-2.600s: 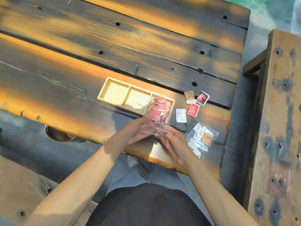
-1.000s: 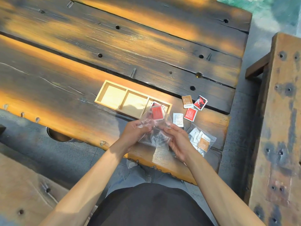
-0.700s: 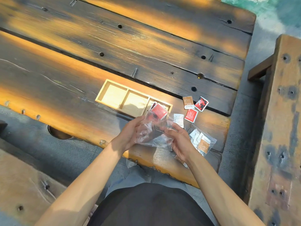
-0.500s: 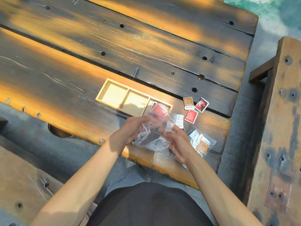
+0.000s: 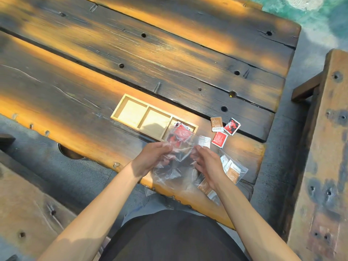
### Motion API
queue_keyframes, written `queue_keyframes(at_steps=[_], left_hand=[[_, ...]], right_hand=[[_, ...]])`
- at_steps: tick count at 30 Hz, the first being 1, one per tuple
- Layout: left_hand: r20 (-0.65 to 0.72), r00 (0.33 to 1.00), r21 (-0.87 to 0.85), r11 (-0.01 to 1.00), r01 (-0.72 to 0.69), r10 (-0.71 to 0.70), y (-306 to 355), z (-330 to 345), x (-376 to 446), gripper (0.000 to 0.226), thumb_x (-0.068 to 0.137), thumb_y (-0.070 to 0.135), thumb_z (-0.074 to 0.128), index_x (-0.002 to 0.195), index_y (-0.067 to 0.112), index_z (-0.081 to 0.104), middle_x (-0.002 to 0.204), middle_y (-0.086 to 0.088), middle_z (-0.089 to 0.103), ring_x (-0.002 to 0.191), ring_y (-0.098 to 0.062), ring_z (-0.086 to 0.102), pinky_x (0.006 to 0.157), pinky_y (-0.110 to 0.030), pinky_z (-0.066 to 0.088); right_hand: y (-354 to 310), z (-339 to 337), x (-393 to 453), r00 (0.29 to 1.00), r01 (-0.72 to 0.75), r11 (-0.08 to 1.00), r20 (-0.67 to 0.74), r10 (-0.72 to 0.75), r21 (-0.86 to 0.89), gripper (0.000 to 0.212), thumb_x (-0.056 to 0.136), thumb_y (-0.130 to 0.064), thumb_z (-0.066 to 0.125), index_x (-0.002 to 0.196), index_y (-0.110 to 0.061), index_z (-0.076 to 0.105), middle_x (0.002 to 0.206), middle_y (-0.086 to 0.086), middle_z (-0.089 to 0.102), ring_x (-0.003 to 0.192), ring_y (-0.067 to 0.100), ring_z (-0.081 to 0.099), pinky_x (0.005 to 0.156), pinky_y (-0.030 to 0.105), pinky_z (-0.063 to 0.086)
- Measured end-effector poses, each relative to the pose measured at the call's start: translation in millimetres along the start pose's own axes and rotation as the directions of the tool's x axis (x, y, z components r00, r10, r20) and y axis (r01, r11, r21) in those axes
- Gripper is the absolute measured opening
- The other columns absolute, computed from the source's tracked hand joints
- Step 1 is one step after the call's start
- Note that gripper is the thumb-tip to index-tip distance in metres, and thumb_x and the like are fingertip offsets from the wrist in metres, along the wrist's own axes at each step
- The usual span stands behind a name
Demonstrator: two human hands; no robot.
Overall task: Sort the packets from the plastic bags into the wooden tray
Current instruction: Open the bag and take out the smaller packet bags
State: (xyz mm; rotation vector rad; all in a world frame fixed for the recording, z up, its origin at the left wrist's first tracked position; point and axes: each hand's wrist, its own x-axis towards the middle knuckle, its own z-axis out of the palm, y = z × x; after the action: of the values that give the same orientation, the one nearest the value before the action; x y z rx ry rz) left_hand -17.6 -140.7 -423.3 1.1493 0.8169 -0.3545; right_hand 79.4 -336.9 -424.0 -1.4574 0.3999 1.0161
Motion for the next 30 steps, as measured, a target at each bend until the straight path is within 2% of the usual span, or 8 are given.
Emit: queue_keyframes(at_steps=[3, 6, 9, 13, 16, 19, 23, 30], left_hand=[[0.007, 1.0, -0.007, 1.0, -0.02, 0.02, 0, -1, -4, 0.036, 0.095, 0.028, 0.068, 0.123, 0.006, 0.069, 0.121, -0.01, 0.074, 0.108, -0.036, 0.071, 0.102, -0.054, 0.051], [0.02, 0.999, 0.016, 0.999, -0.041, 0.04, -1, -8, -11, 0.034, 0.089, 0.025, 0.075, 0.12, 0.012, 0.071, 0.105, -0.009, 0.076, 0.094, -0.023, 0.071, 0.089, -0.043, 0.057], [0.012, 0.999, 0.02, 0.999, -0.031, 0.03, -7, -20, -21, 0.042, 0.087, 0.013, 0.077, 0.128, 0.017, 0.066, 0.096, -0.005, 0.079, 0.092, -0.02, 0.074, 0.088, -0.037, 0.059], [-0.087, 0.996, -0.065, 0.997, -0.037, 0.032, -19, -48, -31, 0.045, 0.083, 0.007, 0.079, 0.126, 0.016, 0.067, 0.107, -0.01, 0.079, 0.096, -0.026, 0.074, 0.098, -0.048, 0.053], [-0.186, 0.982, -0.119, 0.992, -0.048, 0.026, -22, -81, -39, 0.037, 0.076, 0.015, 0.085, 0.112, 0.016, 0.075, 0.108, -0.014, 0.078, 0.096, -0.027, 0.073, 0.099, -0.048, 0.055], [-0.268, 0.963, -0.112, 0.991, -0.07, 0.038, -20, -119, -47, 0.038, 0.073, 0.031, 0.088, 0.106, 0.015, 0.079, 0.102, -0.016, 0.079, 0.103, -0.03, 0.074, 0.095, -0.043, 0.058], [-0.399, 0.915, -0.11, 0.988, -0.109, 0.057, -8, -173, -54, 0.024, 0.088, 0.021, 0.076, 0.11, 0.01, 0.077, 0.104, 0.0, 0.077, 0.096, -0.014, 0.07, 0.068, -0.017, 0.056], [-0.535, 0.845, -0.166, 0.978, -0.126, 0.017, 10, -264, -54, 0.026, 0.093, 0.022, 0.072, 0.115, 0.008, 0.074, 0.11, 0.0, 0.073, 0.089, -0.002, 0.061, 0.069, -0.021, 0.047]], right_hand=[[-6, 4, 3, 1.0, 0.015, 1.0, -0.015, -0.015, 0.016, 0.015, 0.1, -0.029, 0.065, 0.097, -0.018, 0.075, 0.086, 0.004, 0.073, 0.073, 0.01, 0.064, 0.067, 0.027, 0.047], [-7, 12, 9, 0.999, 0.04, 0.999, -0.002, -0.04, 0.008, 0.015, 0.099, -0.029, 0.067, 0.091, -0.023, 0.078, 0.086, 0.01, 0.069, 0.072, 0.02, 0.052, 0.063, 0.031, 0.041], [-6, 27, 12, 0.994, 0.11, 0.987, -0.014, -0.113, -0.119, 0.018, 0.1, -0.03, 0.066, 0.09, -0.026, 0.08, 0.086, 0.001, 0.077, 0.083, 0.026, 0.059, 0.068, 0.037, 0.046], [-6, 59, 16, 0.985, 0.173, 0.956, 0.04, -0.168, -0.238, 0.019, 0.101, -0.026, 0.063, 0.098, -0.021, 0.082, 0.096, 0.0, 0.08, 0.089, 0.026, 0.072, 0.078, 0.05, 0.058], [-9, 93, 14, 0.988, 0.152, 0.961, 0.061, -0.141, -0.233, 0.017, 0.097, -0.026, 0.069, 0.1, -0.015, 0.081, 0.076, -0.004, 0.077, 0.062, 0.017, 0.064, 0.053, 0.032, 0.046], [-9, 130, 16, 0.979, 0.206, 0.946, 0.047, -0.201, -0.251, 0.017, 0.096, -0.015, 0.07, 0.104, -0.002, 0.077, 0.071, -0.003, 0.073, 0.053, -0.004, 0.061, 0.052, 0.012, 0.046], [-7, 180, 26, 0.986, 0.165, 0.948, 0.042, -0.159, -0.272, 0.019, 0.095, -0.014, 0.071, 0.109, -0.002, 0.077, 0.077, 0.007, 0.069, 0.052, -0.001, 0.059, 0.054, 0.015, 0.051], [-17, 279, 47, 0.997, 0.046, 0.985, 0.069, -0.035, -0.169, 0.015, 0.099, -0.01, 0.064, 0.104, -0.001, 0.075, 0.078, 0.01, 0.074, 0.062, 0.013, 0.069, 0.058, 0.016, 0.059]])
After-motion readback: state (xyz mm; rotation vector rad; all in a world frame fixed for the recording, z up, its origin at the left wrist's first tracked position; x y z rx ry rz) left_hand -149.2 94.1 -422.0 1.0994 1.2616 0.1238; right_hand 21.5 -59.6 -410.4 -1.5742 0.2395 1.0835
